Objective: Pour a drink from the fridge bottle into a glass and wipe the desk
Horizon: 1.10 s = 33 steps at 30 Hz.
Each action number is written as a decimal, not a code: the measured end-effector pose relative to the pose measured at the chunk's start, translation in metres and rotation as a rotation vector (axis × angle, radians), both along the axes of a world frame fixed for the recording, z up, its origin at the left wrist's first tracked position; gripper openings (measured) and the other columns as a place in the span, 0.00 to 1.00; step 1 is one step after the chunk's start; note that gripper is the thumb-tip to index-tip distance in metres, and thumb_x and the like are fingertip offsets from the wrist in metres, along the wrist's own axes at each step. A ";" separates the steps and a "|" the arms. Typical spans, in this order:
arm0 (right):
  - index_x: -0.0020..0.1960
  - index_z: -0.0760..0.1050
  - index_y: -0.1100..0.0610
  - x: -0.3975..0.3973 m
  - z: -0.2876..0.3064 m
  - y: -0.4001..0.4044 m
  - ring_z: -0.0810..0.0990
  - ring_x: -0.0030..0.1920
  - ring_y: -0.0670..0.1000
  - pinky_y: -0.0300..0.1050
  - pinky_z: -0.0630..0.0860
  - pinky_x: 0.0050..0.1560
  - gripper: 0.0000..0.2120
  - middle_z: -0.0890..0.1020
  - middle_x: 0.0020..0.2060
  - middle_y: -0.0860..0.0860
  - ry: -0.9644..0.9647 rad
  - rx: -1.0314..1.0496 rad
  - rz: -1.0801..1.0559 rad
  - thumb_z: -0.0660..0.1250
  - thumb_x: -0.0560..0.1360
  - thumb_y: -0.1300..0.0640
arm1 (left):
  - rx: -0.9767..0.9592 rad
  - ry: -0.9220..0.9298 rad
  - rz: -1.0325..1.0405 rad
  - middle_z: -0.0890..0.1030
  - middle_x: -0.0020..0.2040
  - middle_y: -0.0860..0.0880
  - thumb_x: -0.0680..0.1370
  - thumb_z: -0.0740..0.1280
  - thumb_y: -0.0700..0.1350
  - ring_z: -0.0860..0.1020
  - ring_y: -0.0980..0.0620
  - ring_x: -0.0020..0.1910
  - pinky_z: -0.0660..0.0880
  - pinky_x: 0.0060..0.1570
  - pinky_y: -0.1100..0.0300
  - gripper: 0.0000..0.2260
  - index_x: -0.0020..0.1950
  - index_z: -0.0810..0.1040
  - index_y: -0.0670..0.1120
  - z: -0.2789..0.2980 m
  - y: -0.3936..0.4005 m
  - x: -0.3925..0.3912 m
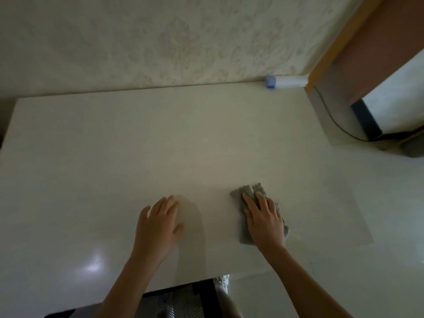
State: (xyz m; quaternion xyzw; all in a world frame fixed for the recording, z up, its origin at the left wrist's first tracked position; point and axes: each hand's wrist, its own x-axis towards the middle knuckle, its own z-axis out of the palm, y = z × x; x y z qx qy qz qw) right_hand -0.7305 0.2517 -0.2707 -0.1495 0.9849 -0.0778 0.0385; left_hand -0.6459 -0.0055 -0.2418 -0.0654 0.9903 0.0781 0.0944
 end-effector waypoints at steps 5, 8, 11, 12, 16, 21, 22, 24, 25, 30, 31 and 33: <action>0.67 0.69 0.52 -0.028 0.002 0.091 0.73 0.60 0.63 0.60 0.73 0.54 0.21 0.75 0.63 0.58 -0.039 0.014 -0.176 0.53 0.77 0.47 | 0.023 0.025 -0.068 0.80 0.59 0.44 0.58 0.80 0.46 0.80 0.45 0.55 0.76 0.49 0.44 0.28 0.56 0.81 0.42 0.000 0.041 -0.031; 0.70 0.65 0.52 -0.042 0.003 0.138 0.69 0.65 0.62 0.60 0.69 0.61 0.24 0.71 0.67 0.58 -0.092 0.029 -0.225 0.49 0.77 0.45 | 0.031 0.032 -0.098 0.80 0.59 0.44 0.59 0.80 0.47 0.80 0.45 0.55 0.76 0.49 0.45 0.28 0.57 0.81 0.42 -0.002 0.062 -0.042; 0.74 0.54 0.47 -0.046 -0.006 0.167 0.56 0.73 0.56 0.59 0.57 0.70 0.28 0.61 0.73 0.53 -0.144 0.079 -0.164 0.40 0.77 0.40 | 0.018 0.032 -0.132 0.80 0.60 0.44 0.61 0.79 0.49 0.80 0.45 0.56 0.77 0.49 0.45 0.29 0.60 0.79 0.42 -0.010 0.079 -0.051; 0.75 0.47 0.44 -0.046 -0.010 0.172 0.49 0.75 0.54 0.58 0.51 0.72 0.28 0.54 0.75 0.51 -0.170 0.104 -0.137 0.37 0.76 0.39 | 0.009 0.035 -0.142 0.80 0.60 0.45 0.64 0.77 0.51 0.80 0.45 0.56 0.77 0.48 0.46 0.27 0.60 0.79 0.42 -0.013 0.084 -0.053; 0.73 0.32 0.42 -0.046 -0.020 0.174 0.33 0.73 0.51 0.58 0.40 0.72 0.29 0.37 0.75 0.47 -0.232 0.162 -0.116 0.30 0.74 0.36 | -0.009 -0.007 -0.170 0.80 0.61 0.47 0.71 0.59 0.57 0.80 0.46 0.56 0.76 0.48 0.46 0.25 0.61 0.79 0.45 -0.019 0.100 -0.060; 0.73 0.33 0.43 -0.050 -0.021 0.173 0.34 0.73 0.52 0.59 0.40 0.72 0.30 0.38 0.75 0.48 -0.233 0.174 -0.114 0.29 0.73 0.35 | -0.003 -0.023 -0.159 0.82 0.57 0.46 0.58 0.81 0.53 0.82 0.49 0.48 0.77 0.42 0.45 0.28 0.54 0.83 0.46 -0.025 0.111 -0.061; 0.73 0.31 0.43 -0.051 -0.021 0.173 0.33 0.73 0.52 0.60 0.39 0.72 0.30 0.37 0.75 0.48 -0.241 0.180 -0.108 0.29 0.73 0.35 | -0.009 -0.002 -0.159 0.82 0.56 0.46 0.57 0.81 0.54 0.83 0.49 0.47 0.78 0.41 0.46 0.28 0.54 0.83 0.46 -0.026 0.111 -0.061; 0.72 0.29 0.42 -0.052 -0.019 0.173 0.31 0.72 0.52 0.62 0.39 0.71 0.30 0.35 0.74 0.48 -0.261 0.201 -0.097 0.28 0.72 0.35 | -0.006 0.014 -0.162 0.82 0.55 0.47 0.60 0.78 0.56 0.83 0.50 0.46 0.78 0.39 0.48 0.25 0.53 0.83 0.47 -0.024 0.110 -0.061; 0.71 0.29 0.42 -0.052 -0.017 0.171 0.32 0.73 0.52 0.64 0.38 0.70 0.31 0.35 0.74 0.48 -0.271 0.216 -0.100 0.27 0.71 0.34 | -0.023 -0.009 -0.161 0.82 0.55 0.48 0.61 0.75 0.57 0.83 0.51 0.45 0.78 0.39 0.48 0.24 0.52 0.83 0.47 -0.021 0.110 -0.060; 0.75 0.42 0.45 -0.063 0.013 0.152 0.41 0.75 0.54 0.70 0.38 0.67 0.32 0.43 0.76 0.49 -0.344 0.353 -0.103 0.34 0.74 0.34 | -0.094 -0.198 -0.155 0.68 0.71 0.50 0.75 0.58 0.60 0.72 0.48 0.64 0.63 0.62 0.49 0.25 0.68 0.69 0.49 0.004 0.111 -0.061; 0.75 0.43 0.47 -0.065 0.022 0.147 0.41 0.75 0.54 0.71 0.39 0.67 0.31 0.43 0.76 0.50 -0.365 0.382 -0.090 0.41 0.77 0.36 | -0.116 -0.223 -0.155 0.68 0.71 0.50 0.76 0.54 0.61 0.69 0.48 0.66 0.60 0.63 0.51 0.26 0.69 0.67 0.50 0.010 0.110 -0.059; 0.75 0.45 0.49 -0.067 0.039 0.137 0.42 0.75 0.53 0.70 0.41 0.68 0.30 0.45 0.76 0.50 -0.389 0.392 -0.075 0.49 0.78 0.39 | -0.137 -0.245 -0.150 0.69 0.69 0.50 0.78 0.55 0.60 0.67 0.48 0.67 0.60 0.63 0.52 0.24 0.70 0.66 0.50 0.027 0.105 -0.054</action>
